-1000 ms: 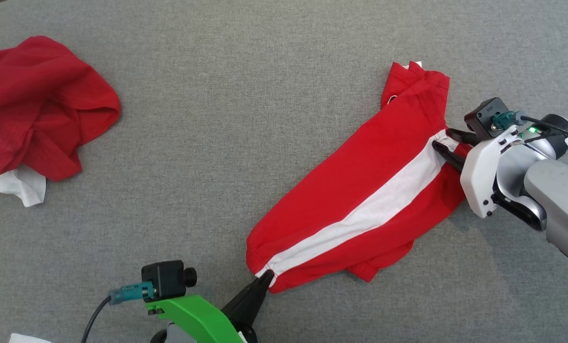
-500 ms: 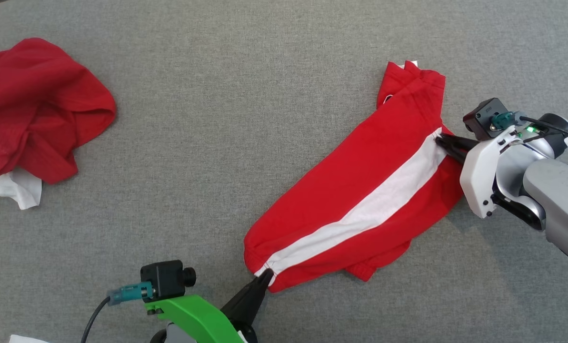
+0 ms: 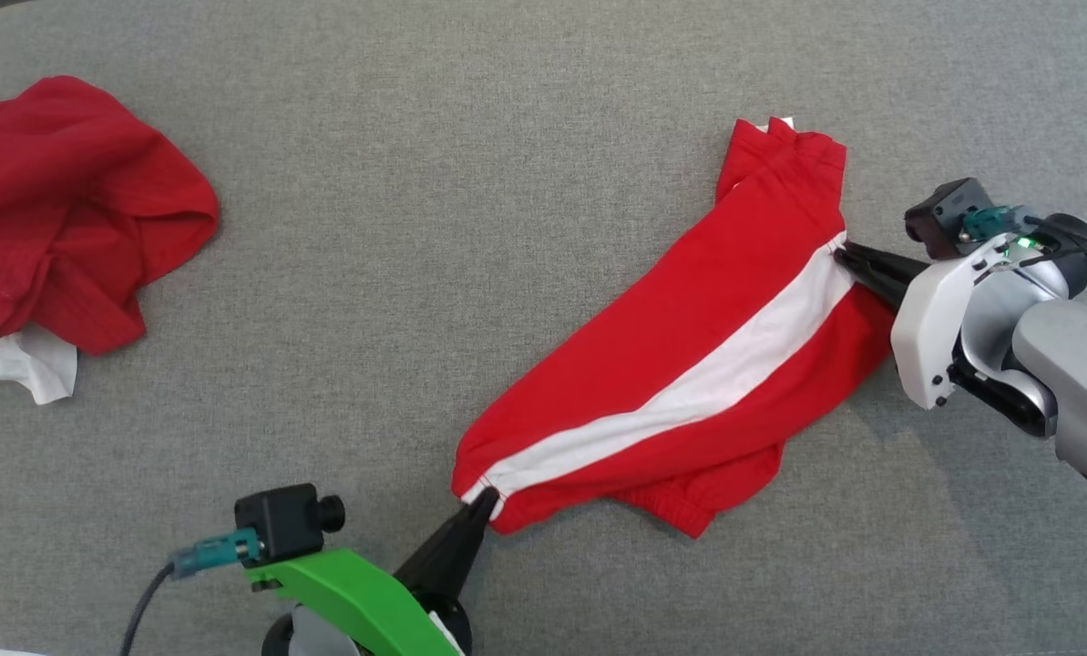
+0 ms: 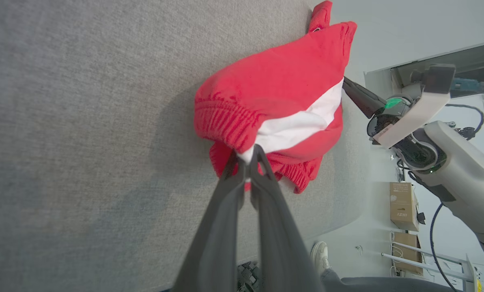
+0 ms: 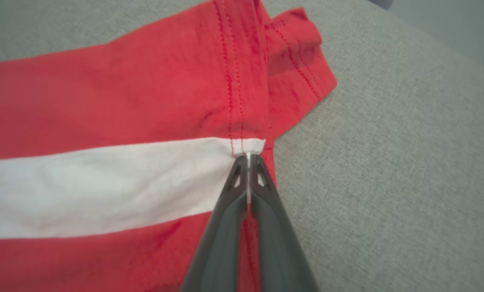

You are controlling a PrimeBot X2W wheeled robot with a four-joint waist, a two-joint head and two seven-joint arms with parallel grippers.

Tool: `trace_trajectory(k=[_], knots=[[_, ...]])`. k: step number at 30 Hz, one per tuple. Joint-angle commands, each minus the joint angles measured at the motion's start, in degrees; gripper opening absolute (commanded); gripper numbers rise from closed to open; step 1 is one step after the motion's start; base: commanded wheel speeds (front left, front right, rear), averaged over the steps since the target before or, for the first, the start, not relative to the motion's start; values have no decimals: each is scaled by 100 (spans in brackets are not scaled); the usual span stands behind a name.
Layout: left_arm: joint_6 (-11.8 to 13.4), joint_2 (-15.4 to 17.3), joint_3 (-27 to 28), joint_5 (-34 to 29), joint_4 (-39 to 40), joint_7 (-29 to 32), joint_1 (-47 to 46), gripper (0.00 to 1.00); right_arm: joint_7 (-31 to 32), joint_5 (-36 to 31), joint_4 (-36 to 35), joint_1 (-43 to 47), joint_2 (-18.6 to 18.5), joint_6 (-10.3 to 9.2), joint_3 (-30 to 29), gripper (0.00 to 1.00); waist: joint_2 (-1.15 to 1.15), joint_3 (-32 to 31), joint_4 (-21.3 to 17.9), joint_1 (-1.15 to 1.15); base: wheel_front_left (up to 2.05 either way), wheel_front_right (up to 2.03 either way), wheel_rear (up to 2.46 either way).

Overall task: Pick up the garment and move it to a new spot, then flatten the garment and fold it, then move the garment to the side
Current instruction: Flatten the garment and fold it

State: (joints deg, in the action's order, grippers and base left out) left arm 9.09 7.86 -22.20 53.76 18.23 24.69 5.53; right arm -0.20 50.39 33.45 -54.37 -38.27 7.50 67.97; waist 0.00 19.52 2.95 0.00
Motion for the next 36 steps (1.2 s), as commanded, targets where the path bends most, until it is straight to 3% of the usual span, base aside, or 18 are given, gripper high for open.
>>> trace_trajectory(k=[1,10,17,21,24,28,31,36], knots=[[-8,17,114,48,122,-68,-127,0,-126,144,-164,-3,-88,-2,-103,0,0,-34,-13,0,0,0,0],[41,209,683,263,918,-58,-353,0,-674,756,-1296,230,-699,-2,-934,0,0,-251,-181,0,0,0,0],[161,539,1073,438,1690,241,-556,0,-1054,1917,-2687,851,-1269,-2,-1942,0,0,-446,-439,0,0,0,0],[281,878,1315,379,1863,596,-1073,0,-1225,2628,-3415,995,-1424,-1,-2531,0,0,-302,-532,0,0,0,0],[387,1152,1529,474,1638,986,-1929,0,-1203,2834,-3528,656,-1497,-3,-2927,0,0,15,-563,0,0,0,0],[433,1396,1643,488,1027,1420,-3680,0,-906,2808,-3025,-212,-1195,-6,-3323,0,0,695,-569,0,0,0,0],[298,1563,1456,168,318,1599,-5172,0,-666,2602,-2251,-1233,-666,-7,-3603,0,0,1323,-536,0,0,0,0],[31,1265,1147,-355,-1255,1268,-7526,0,-685,1714,-572,-3231,512,-7,-4109,0,0,2235,-422,0,0,0,0]])
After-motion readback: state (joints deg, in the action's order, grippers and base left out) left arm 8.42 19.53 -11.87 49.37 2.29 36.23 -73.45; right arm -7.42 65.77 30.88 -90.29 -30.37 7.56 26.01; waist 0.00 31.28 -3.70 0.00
